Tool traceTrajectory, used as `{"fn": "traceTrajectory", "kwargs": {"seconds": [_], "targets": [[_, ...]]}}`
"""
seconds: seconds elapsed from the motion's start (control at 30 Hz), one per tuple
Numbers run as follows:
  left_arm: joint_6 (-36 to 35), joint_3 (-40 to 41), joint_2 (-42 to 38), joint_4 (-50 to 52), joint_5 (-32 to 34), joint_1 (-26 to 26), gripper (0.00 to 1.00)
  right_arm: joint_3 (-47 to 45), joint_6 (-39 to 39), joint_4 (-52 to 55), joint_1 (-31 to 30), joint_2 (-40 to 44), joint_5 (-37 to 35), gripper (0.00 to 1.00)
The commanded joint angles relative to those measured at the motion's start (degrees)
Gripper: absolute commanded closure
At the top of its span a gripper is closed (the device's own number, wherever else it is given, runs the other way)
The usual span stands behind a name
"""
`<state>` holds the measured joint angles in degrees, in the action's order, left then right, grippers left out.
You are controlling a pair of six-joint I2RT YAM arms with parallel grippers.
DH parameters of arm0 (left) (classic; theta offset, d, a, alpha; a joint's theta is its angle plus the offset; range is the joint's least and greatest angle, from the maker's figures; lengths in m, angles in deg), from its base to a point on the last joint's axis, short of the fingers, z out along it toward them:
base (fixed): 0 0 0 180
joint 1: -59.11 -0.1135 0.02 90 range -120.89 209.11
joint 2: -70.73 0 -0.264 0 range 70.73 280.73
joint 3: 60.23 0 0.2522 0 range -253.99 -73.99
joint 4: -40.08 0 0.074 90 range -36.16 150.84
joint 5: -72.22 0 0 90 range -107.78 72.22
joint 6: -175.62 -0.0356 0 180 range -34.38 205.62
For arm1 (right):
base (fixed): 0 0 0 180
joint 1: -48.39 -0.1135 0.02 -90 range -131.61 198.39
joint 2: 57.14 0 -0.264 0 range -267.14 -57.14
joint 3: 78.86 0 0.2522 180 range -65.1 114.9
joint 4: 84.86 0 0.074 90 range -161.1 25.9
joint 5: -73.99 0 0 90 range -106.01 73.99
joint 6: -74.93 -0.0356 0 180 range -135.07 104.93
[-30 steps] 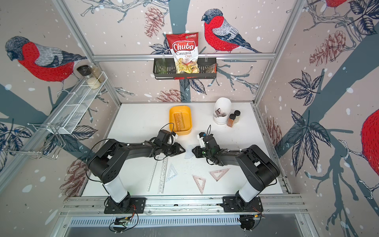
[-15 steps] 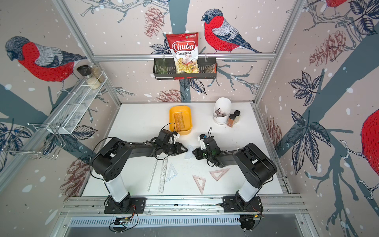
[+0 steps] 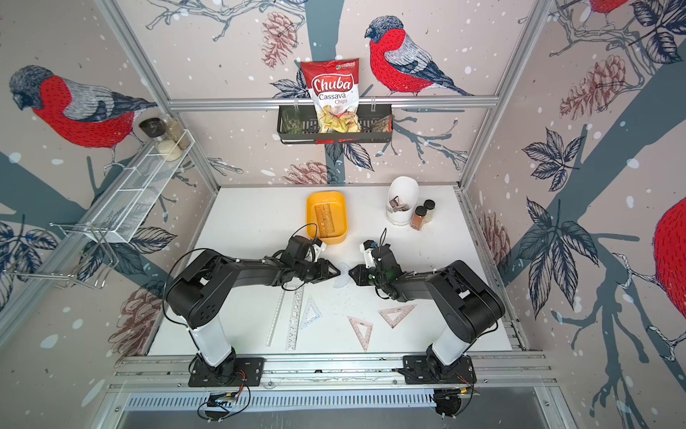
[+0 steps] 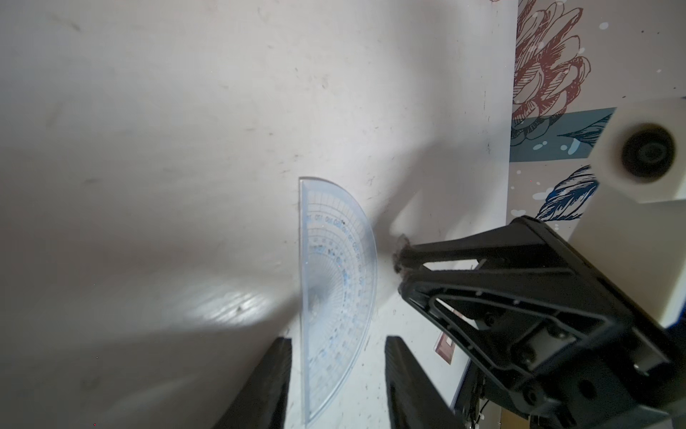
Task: Put the scattered rulers into the storage box
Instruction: Pick up the ruler from the center of the board.
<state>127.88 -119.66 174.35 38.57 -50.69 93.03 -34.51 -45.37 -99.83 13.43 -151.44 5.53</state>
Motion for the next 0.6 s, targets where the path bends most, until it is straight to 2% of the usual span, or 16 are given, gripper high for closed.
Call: {"fn": "traceTrajectory", "kwargs": {"seconds": [0.0, 0.33, 0.57], "targets": [[0.37, 0.27, 0.26, 3.09, 1.52, 0.05, 0.53, 0.68, -1.10, -2.10, -0.02, -1.11, 1.66, 0.79], [-0.31, -0.38, 1.15, 3.84, 1.86, 0.10, 0.47, 0.11, -1.21, -2.86, -0.01, -2.94, 1.76, 0.79], [0.01, -0.19, 2.37, 2.99, 1.30, 0.10, 0.47, -0.95, -1.24, -3.90, 0.16, -4.28, 1.71, 0.79]]}}
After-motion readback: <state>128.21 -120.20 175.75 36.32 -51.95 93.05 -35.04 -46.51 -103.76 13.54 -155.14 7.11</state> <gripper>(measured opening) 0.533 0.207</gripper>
